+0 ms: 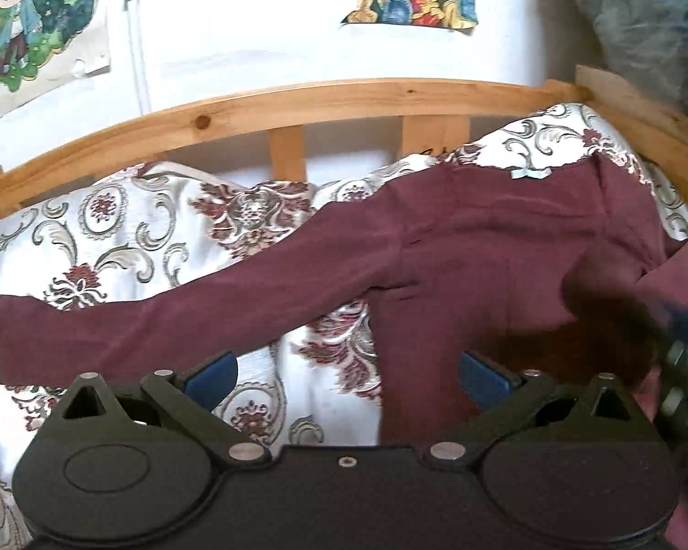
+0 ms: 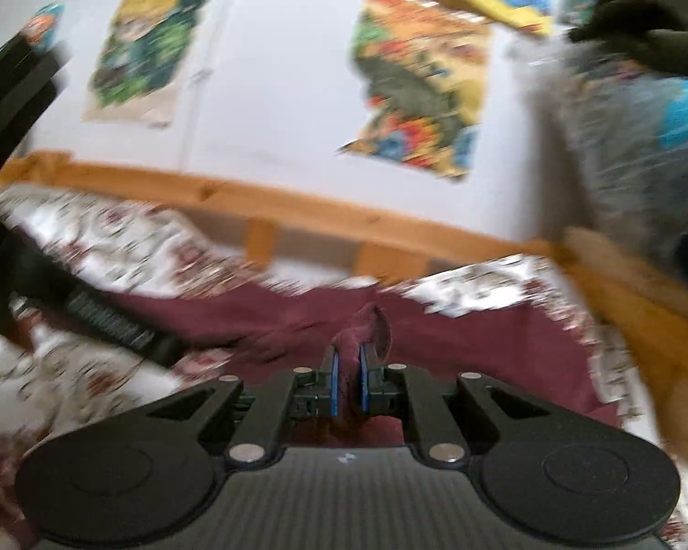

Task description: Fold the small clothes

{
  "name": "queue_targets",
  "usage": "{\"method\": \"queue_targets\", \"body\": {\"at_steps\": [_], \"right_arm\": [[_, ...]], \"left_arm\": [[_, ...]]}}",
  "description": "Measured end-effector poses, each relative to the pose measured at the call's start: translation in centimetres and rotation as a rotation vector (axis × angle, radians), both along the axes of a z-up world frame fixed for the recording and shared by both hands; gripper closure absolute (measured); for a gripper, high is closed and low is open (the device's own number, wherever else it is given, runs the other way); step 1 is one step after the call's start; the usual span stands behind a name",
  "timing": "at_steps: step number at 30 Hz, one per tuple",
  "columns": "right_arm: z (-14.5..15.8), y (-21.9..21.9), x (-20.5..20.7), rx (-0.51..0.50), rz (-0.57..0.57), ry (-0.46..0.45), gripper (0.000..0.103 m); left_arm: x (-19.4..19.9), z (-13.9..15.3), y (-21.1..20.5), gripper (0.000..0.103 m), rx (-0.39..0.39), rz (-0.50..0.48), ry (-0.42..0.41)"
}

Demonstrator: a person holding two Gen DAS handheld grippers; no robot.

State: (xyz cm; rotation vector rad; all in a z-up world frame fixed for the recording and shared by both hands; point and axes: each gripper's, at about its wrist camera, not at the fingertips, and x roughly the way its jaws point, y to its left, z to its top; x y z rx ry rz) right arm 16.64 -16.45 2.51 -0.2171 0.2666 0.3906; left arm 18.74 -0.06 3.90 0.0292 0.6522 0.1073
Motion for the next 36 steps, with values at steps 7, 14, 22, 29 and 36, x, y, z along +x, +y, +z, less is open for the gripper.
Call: {"method": "queue_targets", "body": {"at_steps": [7,14,22,29,36], "right_arm": [[-3.4,2.0,-2.3,-0.035,0.096,0.102,0.092],[-5.4,1.9,-3.2,-0.036,0.176,0.269,0.057],[-4.8,-4.7,-3.8,-0.023,0.029,0.342,0.027],[-5.0,-11.6,0.0,0.035,-0.341,0.267,0.02],[-6.5,-14.4,4.6,0.0,-0.565,0.179,0.019]], "left_arm": [[0.2,-0.1,0.5,0.001,-0.021,0.026,-0.018],[0.9,-1.2,0.3,0.001,-0.071,0.011,-0.035],[1.3,-3.2,-1.1,0.001,-0.118,-0.073,-0.018],[1.1,-7.2,-3.9,0.001,0.009,-0.112,0.105],[0.0,-10.1,-6.3,0.001,0.251,-0.156,0.159]]}}
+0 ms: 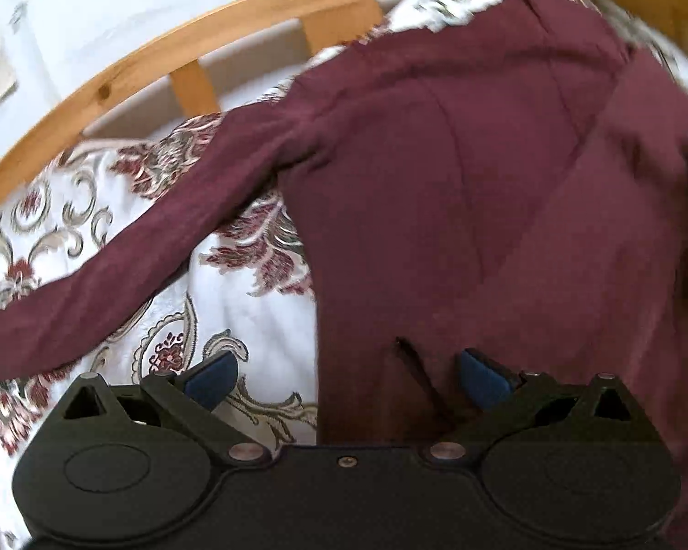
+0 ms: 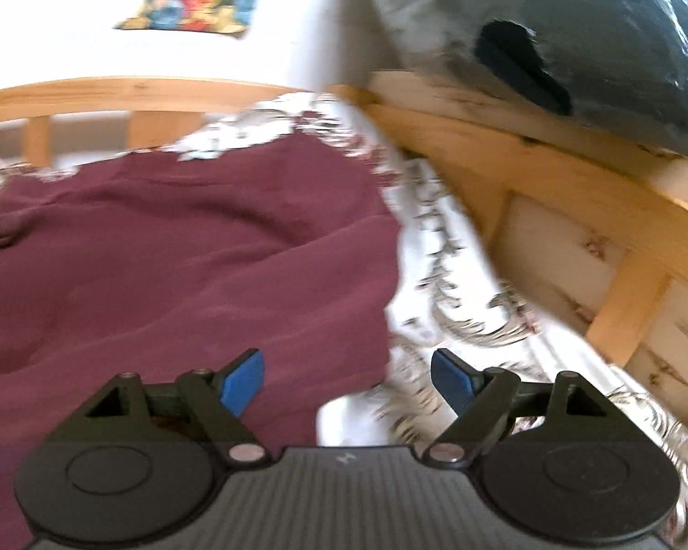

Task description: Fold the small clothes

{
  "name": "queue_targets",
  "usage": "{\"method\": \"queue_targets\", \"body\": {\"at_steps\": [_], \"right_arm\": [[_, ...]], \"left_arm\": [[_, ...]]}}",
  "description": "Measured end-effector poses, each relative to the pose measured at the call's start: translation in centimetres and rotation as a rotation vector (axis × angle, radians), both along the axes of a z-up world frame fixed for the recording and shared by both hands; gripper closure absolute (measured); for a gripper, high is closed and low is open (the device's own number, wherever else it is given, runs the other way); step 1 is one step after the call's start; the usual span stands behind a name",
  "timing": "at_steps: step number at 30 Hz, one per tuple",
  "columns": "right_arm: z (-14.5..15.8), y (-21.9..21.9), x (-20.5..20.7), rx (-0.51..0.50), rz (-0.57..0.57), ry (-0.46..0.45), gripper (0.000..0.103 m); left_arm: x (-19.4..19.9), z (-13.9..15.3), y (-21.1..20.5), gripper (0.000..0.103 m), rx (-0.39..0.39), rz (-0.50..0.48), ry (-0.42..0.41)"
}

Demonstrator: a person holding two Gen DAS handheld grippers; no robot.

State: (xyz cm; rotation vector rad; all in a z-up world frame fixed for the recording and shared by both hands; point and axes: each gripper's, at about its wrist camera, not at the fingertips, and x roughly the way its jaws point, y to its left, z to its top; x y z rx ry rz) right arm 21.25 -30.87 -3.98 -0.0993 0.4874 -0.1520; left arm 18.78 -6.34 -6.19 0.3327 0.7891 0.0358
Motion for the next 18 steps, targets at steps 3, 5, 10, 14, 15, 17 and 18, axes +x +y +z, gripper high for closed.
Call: {"method": "queue_targets", "body": {"at_steps": [3,5,10,14,15,17,18], "right_arm": [[-0.8,-1.1,1.1,-0.002,-0.043,0.001,0.017],[-1.6,-1.5,1.7,-0.012,-0.053,0.017,0.012],[-2.0,-1.1,1.1,-0.004,-0.069,-0.003,0.01],[-1.6,-0.8,0.0,0.016,-0.073,-0.038,0.0],[-1.5,-0.6,-0.2,0.02,-0.069,-0.041,0.0],[-1.0,-0.1,-0.7,0.032,-0.052,-0.056,0.0],[-0.8,0.1,-1.0,0.033,-0.042,-0.067,0.0]], "left_arm": [[-0.4,-0.4,-0.1,0.001,0.032,-0.014,-0.012],[-0.3,-0.4,-0.2,0.001,0.036,-0.017,-0.008],[-0.4,0.3,1.6,0.001,-0.085,0.057,-0.017],[-1.3,1.9,4.5,0.001,-0.204,0.197,-0.116],[-1.5,2.4,5.2,0.001,-0.204,0.23,-0.146],[-1.7,3.3,7.1,0.001,-0.19,0.307,-0.203],[-1.8,3.7,8.0,0.001,-0.183,0.348,-0.221]]}}
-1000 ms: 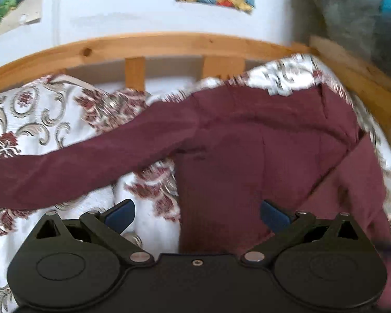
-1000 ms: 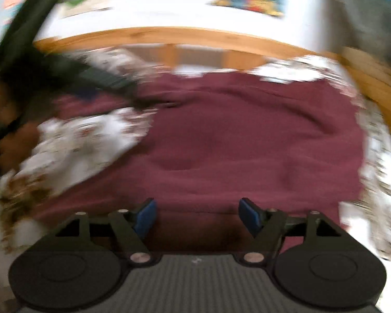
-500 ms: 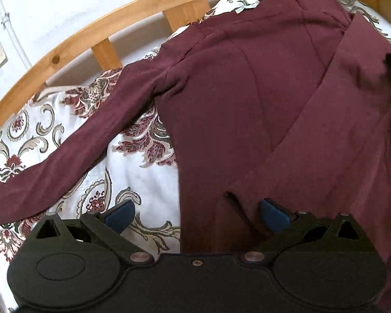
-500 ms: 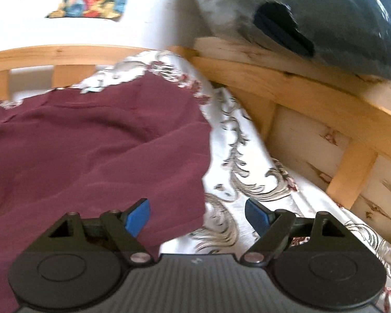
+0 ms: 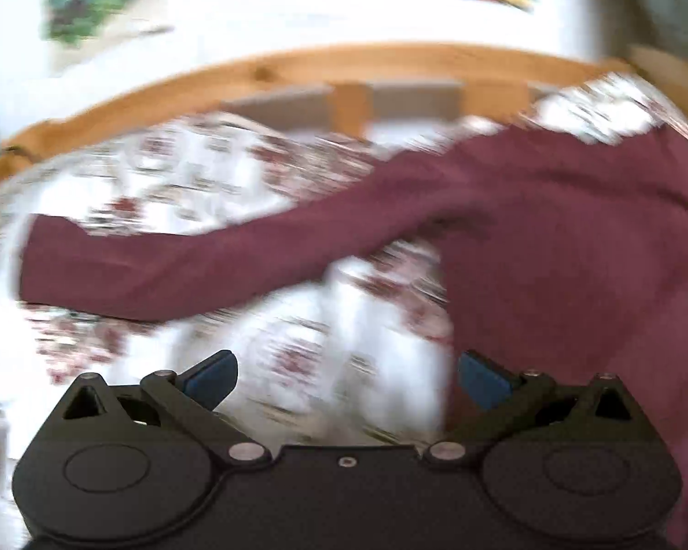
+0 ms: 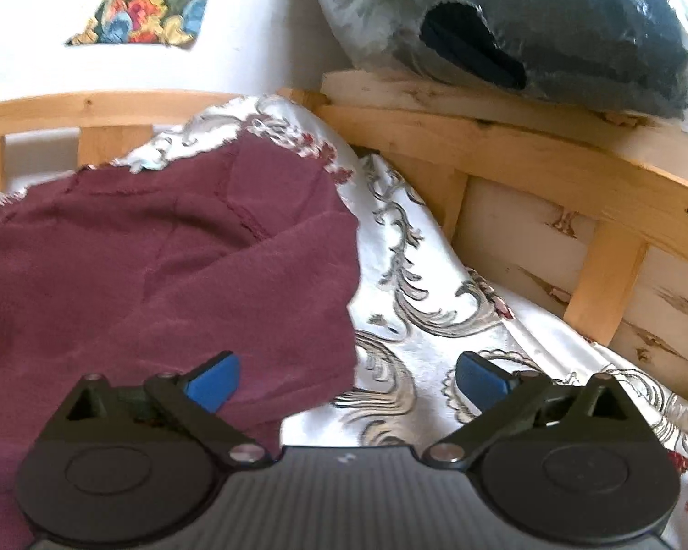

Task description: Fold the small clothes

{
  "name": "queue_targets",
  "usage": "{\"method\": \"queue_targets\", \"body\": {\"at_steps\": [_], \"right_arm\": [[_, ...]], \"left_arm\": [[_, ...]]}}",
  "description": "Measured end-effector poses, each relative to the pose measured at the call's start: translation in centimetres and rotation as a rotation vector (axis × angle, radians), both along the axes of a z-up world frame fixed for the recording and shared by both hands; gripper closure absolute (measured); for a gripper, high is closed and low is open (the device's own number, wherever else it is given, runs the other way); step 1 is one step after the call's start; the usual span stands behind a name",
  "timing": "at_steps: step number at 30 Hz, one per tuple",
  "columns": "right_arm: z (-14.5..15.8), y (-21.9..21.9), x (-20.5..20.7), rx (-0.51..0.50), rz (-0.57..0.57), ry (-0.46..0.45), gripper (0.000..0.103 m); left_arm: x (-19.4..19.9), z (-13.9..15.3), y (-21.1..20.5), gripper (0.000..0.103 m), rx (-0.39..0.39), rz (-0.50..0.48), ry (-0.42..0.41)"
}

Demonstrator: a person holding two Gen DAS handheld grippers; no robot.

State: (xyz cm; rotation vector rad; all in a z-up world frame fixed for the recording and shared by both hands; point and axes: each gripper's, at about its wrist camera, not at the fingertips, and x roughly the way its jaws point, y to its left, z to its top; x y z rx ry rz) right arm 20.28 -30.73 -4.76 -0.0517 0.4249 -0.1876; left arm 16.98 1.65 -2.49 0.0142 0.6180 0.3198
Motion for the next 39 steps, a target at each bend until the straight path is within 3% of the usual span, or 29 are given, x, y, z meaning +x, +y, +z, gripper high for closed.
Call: {"method": "queue_targets", "body": {"at_steps": [6,11,15,20,21,24,26,27,29,35,39], "right_arm": [[1.7,1.7,-1.6,-0.019,0.063,-0.065,0.0],[2.1,2.7,-3.1,0.06,0.131,-0.085,0.0],[2.2,4.0,-4.0,0.063,0.178,-0.078,0.0],[2.3,5.3,-5.4,0.091,0.256,-0.096,0.0],[2.3,5.5,-5.6,0.092,0.265,-0.099,0.0],[2.4,6.1,-6.0,0.079,0.282,-0.103,0.0],[2.4,6.2,-6.0,0.074,0.281,-0.098,0.0],[2.4,6.2,-6.0,0.077,0.279,-0.094,0.0],[2.3,6.2,-5.9,0.097,0.27,-0.077,0.0],[2.7,6.0,-6.2,0.123,0.27,-0.073,0.0],[3.0,6.0,-6.6,0.125,0.278,-0.089,0.0]], "left_arm": [[-0.1,2.4,7.7,0.001,0.049,0.282,-0.098],[0.7,3.1,12.8,0.001,0.18,0.322,-0.079],[1.1,3.0,17.9,0.001,0.104,0.358,-0.072],[0.7,3.7,20.8,0.008,0.059,0.353,-0.123],[1.0,3.8,21.2,0.011,0.056,0.346,-0.12],[1.8,3.8,21.9,0.036,0.047,0.321,-0.101],[2.3,3.5,22.1,0.064,0.049,0.3,-0.08],[2.5,3.4,21.9,0.069,0.063,0.298,-0.067],[2.7,3.3,21.6,0.095,0.087,0.291,-0.055],[2.2,5.0,19.5,0.1,0.112,0.314,-0.112],[1.9,8.2,14.7,0.1,0.16,0.201,-0.216]]}}
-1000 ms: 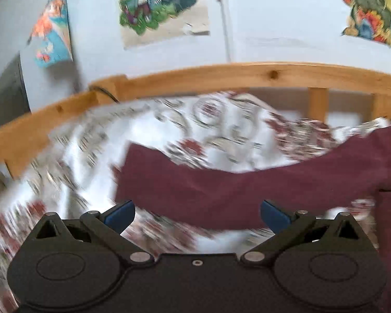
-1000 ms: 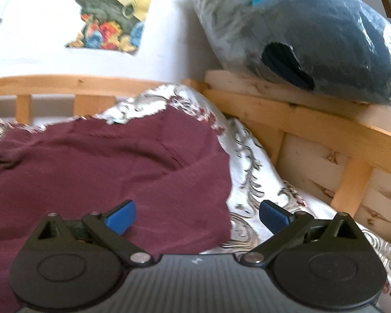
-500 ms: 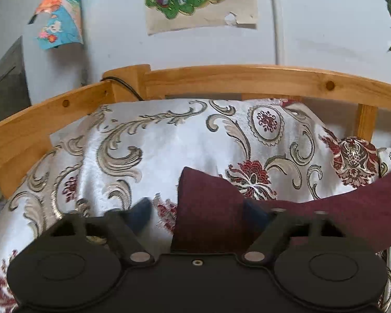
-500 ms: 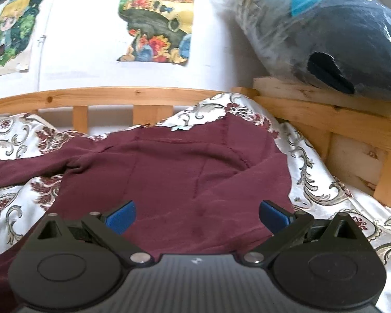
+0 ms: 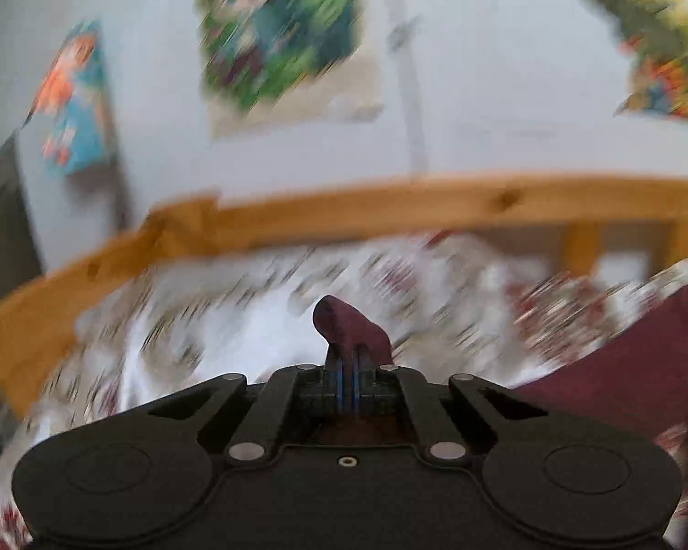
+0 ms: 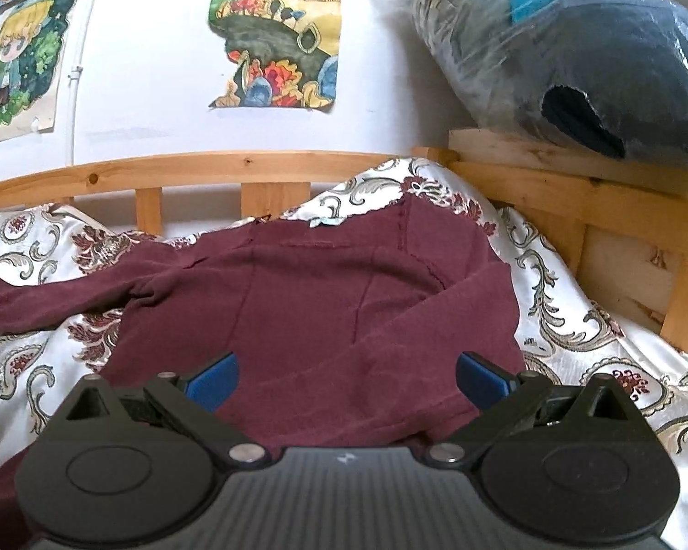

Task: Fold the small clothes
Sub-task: 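Grasp the other sleeve cuff with the left gripper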

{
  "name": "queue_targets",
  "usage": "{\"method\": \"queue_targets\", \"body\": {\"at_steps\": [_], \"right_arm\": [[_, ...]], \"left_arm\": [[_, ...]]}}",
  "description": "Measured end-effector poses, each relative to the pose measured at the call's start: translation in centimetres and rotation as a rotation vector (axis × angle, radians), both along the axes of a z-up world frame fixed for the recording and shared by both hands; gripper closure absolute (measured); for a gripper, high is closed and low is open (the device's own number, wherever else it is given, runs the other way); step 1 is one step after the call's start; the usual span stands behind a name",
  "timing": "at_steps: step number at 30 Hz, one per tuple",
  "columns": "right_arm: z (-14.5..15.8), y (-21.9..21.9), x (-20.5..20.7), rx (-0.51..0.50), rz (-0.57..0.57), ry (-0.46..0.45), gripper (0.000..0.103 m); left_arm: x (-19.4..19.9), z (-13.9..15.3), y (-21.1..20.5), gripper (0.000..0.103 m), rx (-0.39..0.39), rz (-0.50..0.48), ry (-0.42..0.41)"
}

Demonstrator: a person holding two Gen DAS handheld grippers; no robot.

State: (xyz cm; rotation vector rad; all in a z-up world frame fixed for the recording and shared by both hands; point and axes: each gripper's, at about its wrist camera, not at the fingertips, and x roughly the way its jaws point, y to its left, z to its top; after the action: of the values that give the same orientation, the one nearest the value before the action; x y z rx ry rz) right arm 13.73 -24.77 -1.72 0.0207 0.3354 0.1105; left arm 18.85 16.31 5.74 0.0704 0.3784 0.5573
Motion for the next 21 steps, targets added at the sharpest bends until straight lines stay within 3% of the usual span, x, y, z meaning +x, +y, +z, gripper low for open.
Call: {"method": "queue_targets", "body": {"at_steps": [5,10,16,21], "right_arm": [[0.4,-0.4,0.0,0.007,-0.006,0.012,0.0],[0.7,-2.0,0.3,0.065,0.005,0.046,0.0],[1.0,-5.9,1.4,0.146,-0.079,0.064,0.0],[1.1,-9.2,2.1,0.163,-0.171,0.06,0.0]], "left_arm": [[-0.3,4.7,-7.9,0.1,0.045,-0.253,-0.11],[-1.3,6.0,-15.7,0.1,0.136,-0.483,-0.153],[-3.1,4.6,-22.5,0.1,0.096,-0.701,-0.155],[-3.6,0.5,-27.2,0.099,0.031,-0.843,-0.061]]}}
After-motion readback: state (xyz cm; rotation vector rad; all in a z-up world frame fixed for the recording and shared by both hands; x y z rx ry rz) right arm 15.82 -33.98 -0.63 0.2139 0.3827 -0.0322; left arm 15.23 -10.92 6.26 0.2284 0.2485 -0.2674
